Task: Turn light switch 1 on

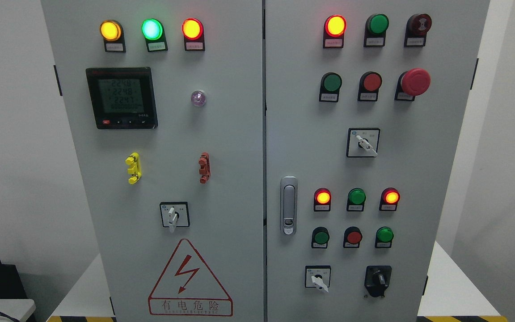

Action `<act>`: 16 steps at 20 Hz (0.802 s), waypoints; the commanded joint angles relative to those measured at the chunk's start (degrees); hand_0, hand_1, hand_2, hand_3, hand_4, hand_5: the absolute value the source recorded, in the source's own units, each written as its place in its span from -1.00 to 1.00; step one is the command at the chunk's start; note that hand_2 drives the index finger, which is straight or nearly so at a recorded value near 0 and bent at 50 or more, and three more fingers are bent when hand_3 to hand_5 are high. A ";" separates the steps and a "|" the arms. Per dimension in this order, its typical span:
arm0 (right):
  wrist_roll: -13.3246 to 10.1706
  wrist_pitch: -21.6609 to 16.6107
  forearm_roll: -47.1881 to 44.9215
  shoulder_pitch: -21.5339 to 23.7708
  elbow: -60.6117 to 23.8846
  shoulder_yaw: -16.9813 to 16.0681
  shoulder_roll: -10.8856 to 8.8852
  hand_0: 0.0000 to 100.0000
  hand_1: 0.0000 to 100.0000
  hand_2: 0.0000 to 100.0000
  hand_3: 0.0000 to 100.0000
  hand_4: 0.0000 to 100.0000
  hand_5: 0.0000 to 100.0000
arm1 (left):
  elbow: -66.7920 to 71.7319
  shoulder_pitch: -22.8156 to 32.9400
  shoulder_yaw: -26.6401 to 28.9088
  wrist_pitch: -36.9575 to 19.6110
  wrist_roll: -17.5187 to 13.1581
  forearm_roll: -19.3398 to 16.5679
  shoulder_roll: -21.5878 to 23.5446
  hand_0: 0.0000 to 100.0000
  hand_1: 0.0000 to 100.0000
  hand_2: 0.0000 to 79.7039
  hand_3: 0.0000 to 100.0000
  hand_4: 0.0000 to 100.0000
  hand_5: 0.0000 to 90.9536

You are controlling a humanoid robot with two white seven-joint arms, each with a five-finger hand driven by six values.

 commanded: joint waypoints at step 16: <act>0.03 0.03 -0.97 0.00 0.00 0.00 0.00 -0.76 -0.22 -1.00 -1.00 -1.00 -1.00 | -2.69 0.59 -2.49 -1.92 1.23 -0.05 0.44 -0.11 -1.00 -1.00 -1.00 -1.00 -1.00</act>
